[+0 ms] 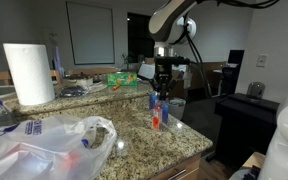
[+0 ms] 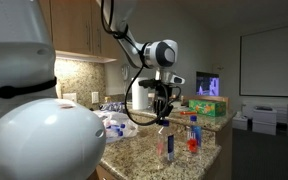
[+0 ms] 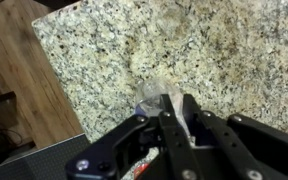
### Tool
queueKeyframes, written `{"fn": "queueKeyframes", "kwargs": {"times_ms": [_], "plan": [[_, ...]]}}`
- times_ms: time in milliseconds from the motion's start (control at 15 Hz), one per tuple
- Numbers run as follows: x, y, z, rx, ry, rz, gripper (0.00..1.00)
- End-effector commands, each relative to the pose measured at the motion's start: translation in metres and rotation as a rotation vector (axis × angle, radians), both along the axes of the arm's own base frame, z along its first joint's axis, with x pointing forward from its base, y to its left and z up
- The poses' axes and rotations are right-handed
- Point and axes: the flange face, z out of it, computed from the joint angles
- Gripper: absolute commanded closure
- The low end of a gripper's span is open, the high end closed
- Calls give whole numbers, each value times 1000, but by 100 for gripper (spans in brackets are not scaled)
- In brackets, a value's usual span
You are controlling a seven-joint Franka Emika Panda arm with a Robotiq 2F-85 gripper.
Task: Put the bottles on the counter in the plastic bag
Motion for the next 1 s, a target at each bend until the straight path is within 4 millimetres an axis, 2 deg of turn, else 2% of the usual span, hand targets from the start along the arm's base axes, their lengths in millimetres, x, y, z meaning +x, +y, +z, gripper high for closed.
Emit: {"fn": "queueKeyframes", "kwargs": {"times_ms": [0,533,867,933], "plan": [[-5,-5,0,16,16,-7,51],[6,-7,-5,6,5,9,2],[20,-13,-13,-2,-11,16,0],[22,-14,-13,-5,-13,17,20]]}}
